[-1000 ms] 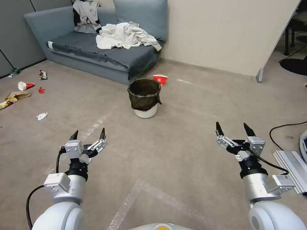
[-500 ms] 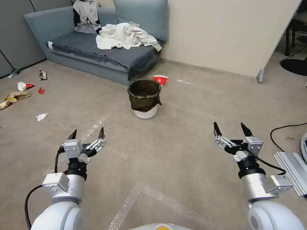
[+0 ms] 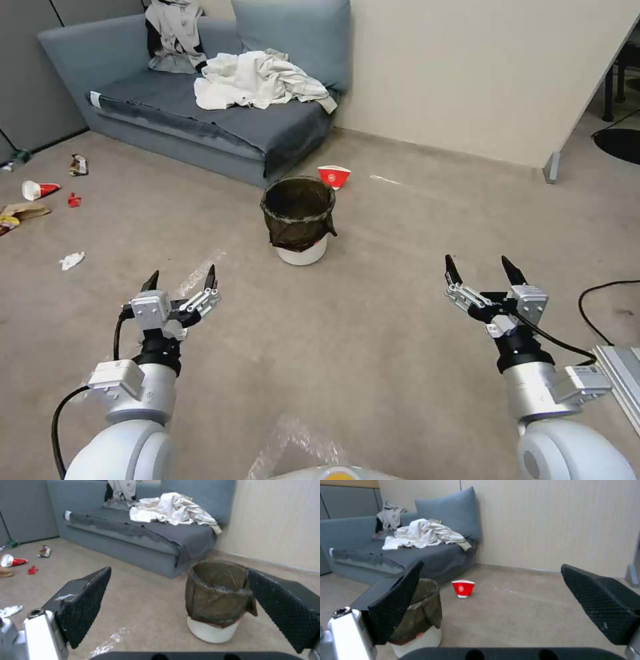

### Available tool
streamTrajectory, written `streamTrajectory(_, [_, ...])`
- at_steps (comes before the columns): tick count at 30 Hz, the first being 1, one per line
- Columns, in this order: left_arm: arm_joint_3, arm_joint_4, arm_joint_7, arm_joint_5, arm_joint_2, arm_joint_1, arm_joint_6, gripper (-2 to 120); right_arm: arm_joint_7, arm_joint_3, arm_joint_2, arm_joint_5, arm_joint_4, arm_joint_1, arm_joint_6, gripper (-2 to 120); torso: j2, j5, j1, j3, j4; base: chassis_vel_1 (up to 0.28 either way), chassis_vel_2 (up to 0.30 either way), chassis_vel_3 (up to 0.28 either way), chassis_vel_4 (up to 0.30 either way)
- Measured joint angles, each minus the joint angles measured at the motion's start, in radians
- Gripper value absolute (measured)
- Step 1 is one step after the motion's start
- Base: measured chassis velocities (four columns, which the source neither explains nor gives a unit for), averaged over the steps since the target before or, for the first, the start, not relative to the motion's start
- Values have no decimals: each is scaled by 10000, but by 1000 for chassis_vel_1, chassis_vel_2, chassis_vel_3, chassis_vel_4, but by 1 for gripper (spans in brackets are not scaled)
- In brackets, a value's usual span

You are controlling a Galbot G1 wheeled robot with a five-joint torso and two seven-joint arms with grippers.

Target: Pick up the trash can from the floor.

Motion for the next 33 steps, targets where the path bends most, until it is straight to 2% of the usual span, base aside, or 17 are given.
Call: streamTrajectory(33, [-81,12,-28,1,55,-10,24,100,-109,-31,-10,-82,55,1,-39,100,0,1,0,-1,1,-138,139,140,-135])
